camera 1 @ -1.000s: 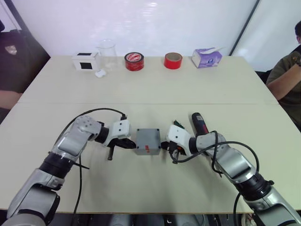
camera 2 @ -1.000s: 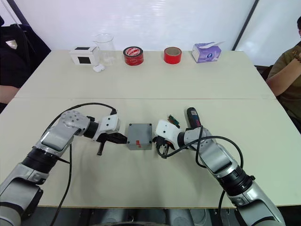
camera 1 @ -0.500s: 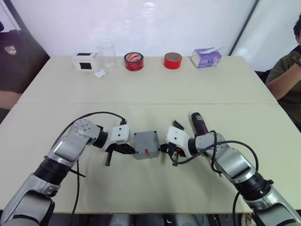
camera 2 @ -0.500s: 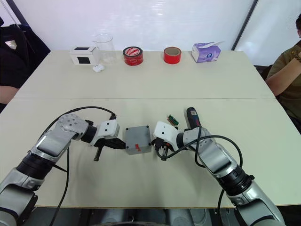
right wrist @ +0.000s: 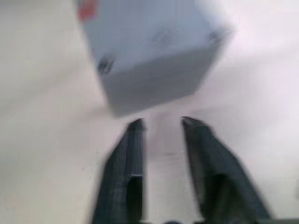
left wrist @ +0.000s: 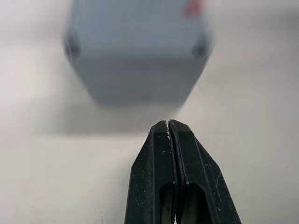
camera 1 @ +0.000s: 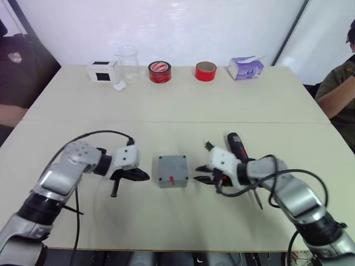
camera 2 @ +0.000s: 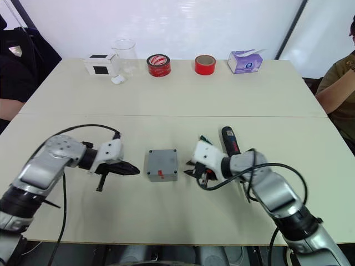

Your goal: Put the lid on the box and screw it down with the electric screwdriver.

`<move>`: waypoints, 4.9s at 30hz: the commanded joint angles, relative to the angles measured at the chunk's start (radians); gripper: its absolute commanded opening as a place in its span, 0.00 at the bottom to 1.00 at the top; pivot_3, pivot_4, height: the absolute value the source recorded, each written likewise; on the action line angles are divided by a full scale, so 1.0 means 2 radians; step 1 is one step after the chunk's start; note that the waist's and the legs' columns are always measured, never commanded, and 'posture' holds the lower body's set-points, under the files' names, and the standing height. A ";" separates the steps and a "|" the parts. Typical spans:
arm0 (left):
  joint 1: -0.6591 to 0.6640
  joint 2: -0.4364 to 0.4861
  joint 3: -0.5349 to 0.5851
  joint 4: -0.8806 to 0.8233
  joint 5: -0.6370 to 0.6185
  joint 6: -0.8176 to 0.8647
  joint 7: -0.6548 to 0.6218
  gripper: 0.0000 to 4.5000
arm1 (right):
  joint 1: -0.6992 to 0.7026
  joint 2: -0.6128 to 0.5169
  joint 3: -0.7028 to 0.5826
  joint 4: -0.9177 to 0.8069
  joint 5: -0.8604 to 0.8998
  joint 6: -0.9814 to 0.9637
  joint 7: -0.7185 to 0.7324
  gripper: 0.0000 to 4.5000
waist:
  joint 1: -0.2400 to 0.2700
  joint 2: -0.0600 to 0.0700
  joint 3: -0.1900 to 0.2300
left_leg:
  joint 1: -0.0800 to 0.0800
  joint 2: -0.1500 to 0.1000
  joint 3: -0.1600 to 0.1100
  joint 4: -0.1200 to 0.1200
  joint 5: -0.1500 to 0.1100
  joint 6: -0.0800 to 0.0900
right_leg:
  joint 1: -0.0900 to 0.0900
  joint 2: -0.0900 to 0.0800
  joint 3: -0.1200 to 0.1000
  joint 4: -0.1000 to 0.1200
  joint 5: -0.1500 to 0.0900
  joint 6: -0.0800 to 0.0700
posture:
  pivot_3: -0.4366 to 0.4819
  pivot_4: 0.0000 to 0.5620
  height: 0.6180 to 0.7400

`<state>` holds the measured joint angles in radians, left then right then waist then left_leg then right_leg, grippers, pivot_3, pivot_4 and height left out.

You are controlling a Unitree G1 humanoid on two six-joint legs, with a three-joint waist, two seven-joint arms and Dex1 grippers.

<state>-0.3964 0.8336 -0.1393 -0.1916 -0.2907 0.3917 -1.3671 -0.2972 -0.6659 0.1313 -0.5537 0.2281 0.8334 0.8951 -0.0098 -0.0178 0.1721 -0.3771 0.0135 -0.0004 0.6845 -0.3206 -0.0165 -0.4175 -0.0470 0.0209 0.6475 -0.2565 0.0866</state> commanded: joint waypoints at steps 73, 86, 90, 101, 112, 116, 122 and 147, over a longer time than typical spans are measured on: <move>0.015 0.023 0.068 -0.106 -0.079 0.080 0.135 0.00 | -0.176 0.060 -0.001 0.033 0.213 0.200 -0.140 0.01 | -0.002 0.001 0.001 | -0.005 -0.001 0.000 0.000 0.000 0.000 | -0.005 -0.001 0.000 -0.001 0.000 0.000 | 0.48 0.27 0.99; 0.024 0.023 0.067 -0.117 -0.076 0.078 0.147 0.00 | -0.157 0.049 0.022 0.055 0.195 0.163 -0.131 0.01 | -0.002 0.001 0.001 | -0.006 0.000 0.000 0.000 0.000 0.000 | -0.006 0.000 0.000 0.000 0.000 0.000 | 0.48 0.27 0.99; 0.024 0.021 0.064 -0.120 -0.076 0.079 0.149 0.00 | -0.158 0.050 0.022 0.062 0.192 0.159 -0.129 0.01 | -0.003 0.001 0.001 | -0.006 0.000 0.000 0.000 0.000 0.000 | -0.006 0.000 0.000 0.000 0.000 0.000 | 0.48 0.27 0.99; 0.027 0.021 0.061 -0.130 -0.077 0.083 0.156 0.00 | -0.168 0.054 0.026 0.072 0.190 0.155 -0.121 0.01 | -0.002 0.001 0.001 | -0.006 0.000 0.000 0.000 0.000 0.000 | -0.006 0.000 0.000 0.000 0.000 0.000 | 0.48 0.27 0.99; 0.024 0.017 0.056 -0.124 -0.073 0.079 0.156 0.00 | -0.172 0.057 0.032 0.081 0.187 0.150 -0.117 0.01 | -0.002 0.001 0.001 | -0.006 0.000 0.000 0.000 0.000 0.000 | -0.006 0.000 0.000 0.000 0.000 0.000 | 0.48 0.27 0.99; 0.027 0.015 0.056 -0.129 -0.072 0.080 0.158 0.00 | -0.167 0.056 0.036 0.082 0.186 0.148 -0.116 0.01 | -0.002 0.001 0.001 | -0.006 0.000 0.000 0.000 0.000 0.000 | -0.006 0.000 0.000 0.000 0.000 0.000 | 0.48 0.27 0.99; 0.028 0.015 0.056 -0.131 -0.073 0.080 0.160 0.00 | -0.166 0.058 0.041 0.090 0.182 0.144 -0.116 0.01 | -0.002 0.001 0.001 | -0.006 0.000 0.000 0.000 0.000 0.000 | -0.006 0.000 0.000 0.000 0.000 0.000 | 0.48 0.27 0.99; 0.028 0.006 0.058 -0.134 -0.076 0.084 0.168 0.00 | -0.148 0.051 0.053 0.116 0.154 0.110 -0.087 0.54 | -0.002 0.001 0.001 | -0.005 0.000 0.000 0.000 0.000 0.000 | -0.006 0.000 0.000 0.001 0.000 0.000 | 0.48 0.27 0.99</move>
<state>-0.3267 0.8483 -0.0276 -0.4346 -0.4262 0.5620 -1.0372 -0.5882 -0.5583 0.2650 -0.3000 0.5328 1.0453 0.7222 -0.0141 -0.0157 0.1735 -0.3878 0.0129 -0.0007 0.6847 -0.3204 -0.0168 -0.4291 -0.0468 0.0203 0.6488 -0.2564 0.0861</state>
